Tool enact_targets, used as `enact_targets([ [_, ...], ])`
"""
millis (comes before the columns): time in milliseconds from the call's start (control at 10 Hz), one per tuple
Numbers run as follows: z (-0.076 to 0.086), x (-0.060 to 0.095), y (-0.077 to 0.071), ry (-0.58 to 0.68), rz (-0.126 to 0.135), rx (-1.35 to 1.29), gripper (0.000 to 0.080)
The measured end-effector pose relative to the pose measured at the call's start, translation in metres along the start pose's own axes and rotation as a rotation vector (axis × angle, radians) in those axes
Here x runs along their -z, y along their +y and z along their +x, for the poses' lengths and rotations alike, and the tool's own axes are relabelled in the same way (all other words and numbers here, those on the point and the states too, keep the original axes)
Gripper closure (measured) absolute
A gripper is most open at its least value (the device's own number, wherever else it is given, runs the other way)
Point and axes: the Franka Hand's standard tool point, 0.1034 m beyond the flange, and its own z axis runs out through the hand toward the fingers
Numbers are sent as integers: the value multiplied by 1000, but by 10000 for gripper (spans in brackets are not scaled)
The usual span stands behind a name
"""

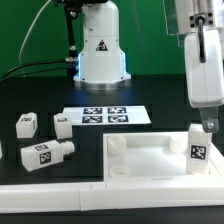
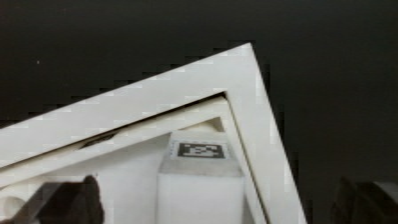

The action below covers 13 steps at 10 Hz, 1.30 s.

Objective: Assemble square table

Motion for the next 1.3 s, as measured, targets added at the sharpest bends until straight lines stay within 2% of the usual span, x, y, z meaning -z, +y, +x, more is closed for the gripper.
enact_targets([
  [100, 1, 0, 0, 0, 1, 41, 151],
  [200, 10, 5, -2, -8, 10, 106, 151],
  [400, 38, 18, -3, -5, 16, 311, 151],
  [500, 42, 17, -5, 0, 24, 330, 151],
  [700, 42, 16, -4, 4, 23, 499, 151],
  [900, 47, 17, -5, -5, 29, 549, 151],
  [1000, 73, 24, -10, -41, 49, 590, 151],
  [1100, 107, 29, -17, -54, 52, 620, 151],
  [1200, 138, 26, -23, -47, 43, 639, 151],
  [1300, 152, 20, -23, -41, 32, 617, 151],
])
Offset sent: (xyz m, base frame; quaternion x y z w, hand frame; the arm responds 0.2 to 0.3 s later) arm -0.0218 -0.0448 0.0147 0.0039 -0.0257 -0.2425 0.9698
